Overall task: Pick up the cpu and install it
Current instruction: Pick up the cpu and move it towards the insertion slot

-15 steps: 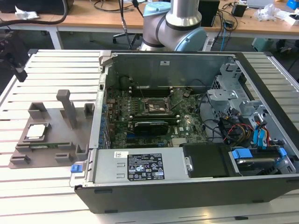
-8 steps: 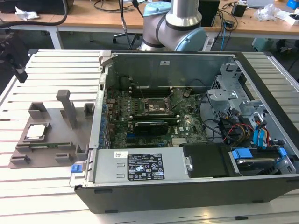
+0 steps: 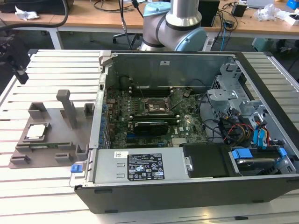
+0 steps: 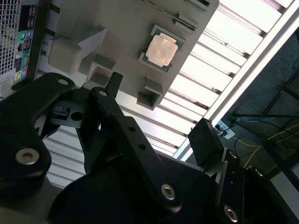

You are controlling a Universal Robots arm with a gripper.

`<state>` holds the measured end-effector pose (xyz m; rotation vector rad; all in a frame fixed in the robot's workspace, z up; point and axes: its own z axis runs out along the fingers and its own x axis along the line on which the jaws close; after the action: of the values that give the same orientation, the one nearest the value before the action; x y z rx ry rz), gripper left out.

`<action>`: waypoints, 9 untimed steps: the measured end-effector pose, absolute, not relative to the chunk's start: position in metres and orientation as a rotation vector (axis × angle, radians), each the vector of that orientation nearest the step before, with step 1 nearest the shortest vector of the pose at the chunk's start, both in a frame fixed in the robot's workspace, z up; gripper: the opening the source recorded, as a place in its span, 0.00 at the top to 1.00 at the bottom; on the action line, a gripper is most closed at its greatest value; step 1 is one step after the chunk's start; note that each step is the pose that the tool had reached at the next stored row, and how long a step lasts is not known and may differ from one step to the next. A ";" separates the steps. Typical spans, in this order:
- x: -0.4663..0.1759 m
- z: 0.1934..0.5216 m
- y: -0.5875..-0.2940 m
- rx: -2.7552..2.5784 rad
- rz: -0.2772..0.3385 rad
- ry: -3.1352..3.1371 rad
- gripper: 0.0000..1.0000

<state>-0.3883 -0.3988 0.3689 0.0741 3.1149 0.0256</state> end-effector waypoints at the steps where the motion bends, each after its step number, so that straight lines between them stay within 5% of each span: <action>1: -0.388 0.368 -0.399 0.074 0.026 3.115 0.16; 9: -0.388 0.362 -0.399 0.074 0.026 3.115 0.16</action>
<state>-0.3883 -0.3989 0.3622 0.0741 3.1148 0.0257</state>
